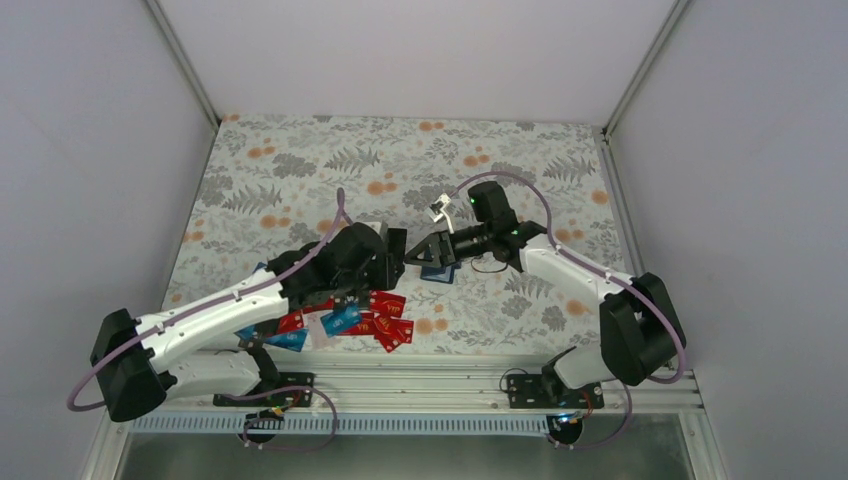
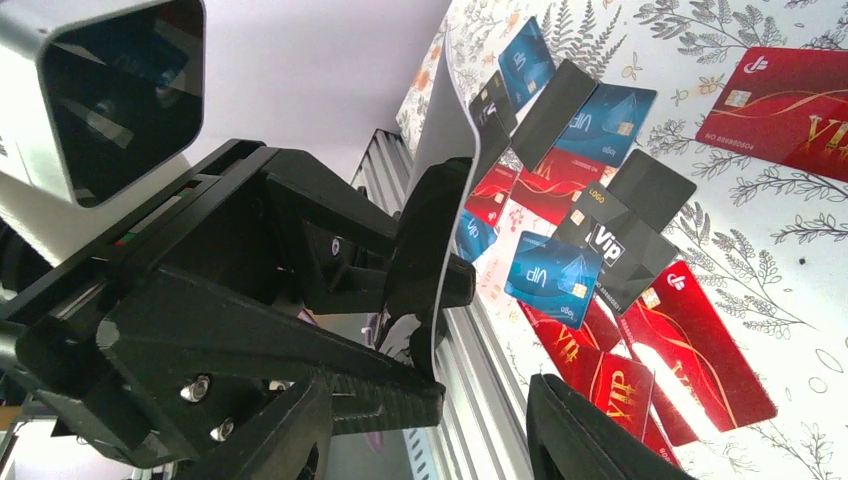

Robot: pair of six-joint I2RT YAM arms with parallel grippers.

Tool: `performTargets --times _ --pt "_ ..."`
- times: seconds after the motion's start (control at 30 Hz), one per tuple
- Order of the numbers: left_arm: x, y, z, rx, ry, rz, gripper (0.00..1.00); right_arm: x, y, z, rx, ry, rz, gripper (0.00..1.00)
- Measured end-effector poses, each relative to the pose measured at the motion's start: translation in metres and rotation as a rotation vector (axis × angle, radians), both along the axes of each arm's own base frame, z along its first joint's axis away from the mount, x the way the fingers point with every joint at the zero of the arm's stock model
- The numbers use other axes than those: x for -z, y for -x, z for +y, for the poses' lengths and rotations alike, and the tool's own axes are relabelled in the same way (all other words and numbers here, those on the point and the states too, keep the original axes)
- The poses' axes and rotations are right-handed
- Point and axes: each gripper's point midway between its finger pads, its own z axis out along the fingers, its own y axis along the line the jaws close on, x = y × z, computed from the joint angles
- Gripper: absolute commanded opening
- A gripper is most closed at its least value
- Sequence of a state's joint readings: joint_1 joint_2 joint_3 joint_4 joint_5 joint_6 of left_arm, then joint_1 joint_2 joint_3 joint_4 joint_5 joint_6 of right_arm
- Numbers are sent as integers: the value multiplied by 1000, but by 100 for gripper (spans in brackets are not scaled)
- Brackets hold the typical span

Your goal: Put the credit cards into the card holder

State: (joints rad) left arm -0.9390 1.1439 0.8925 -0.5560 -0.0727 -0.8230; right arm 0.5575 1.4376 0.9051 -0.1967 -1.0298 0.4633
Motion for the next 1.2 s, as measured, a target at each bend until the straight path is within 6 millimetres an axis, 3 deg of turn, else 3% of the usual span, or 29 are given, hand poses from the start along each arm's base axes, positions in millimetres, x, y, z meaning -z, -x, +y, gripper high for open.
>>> performTargets --times 0.17,0.57,0.9,1.2 --pt "-1 0 -7 28 16 -3 37 -1 1 0 -8 -8 2 48" --pt "-4 0 -17 60 48 -6 37 -6 -6 3 22 -26 3 28" --pt "3 1 -18 47 69 8 37 4 -9 2 85 -31 74 16" --pt "3 0 -20 47 83 5 37 1 -11 2 104 -41 82 18"
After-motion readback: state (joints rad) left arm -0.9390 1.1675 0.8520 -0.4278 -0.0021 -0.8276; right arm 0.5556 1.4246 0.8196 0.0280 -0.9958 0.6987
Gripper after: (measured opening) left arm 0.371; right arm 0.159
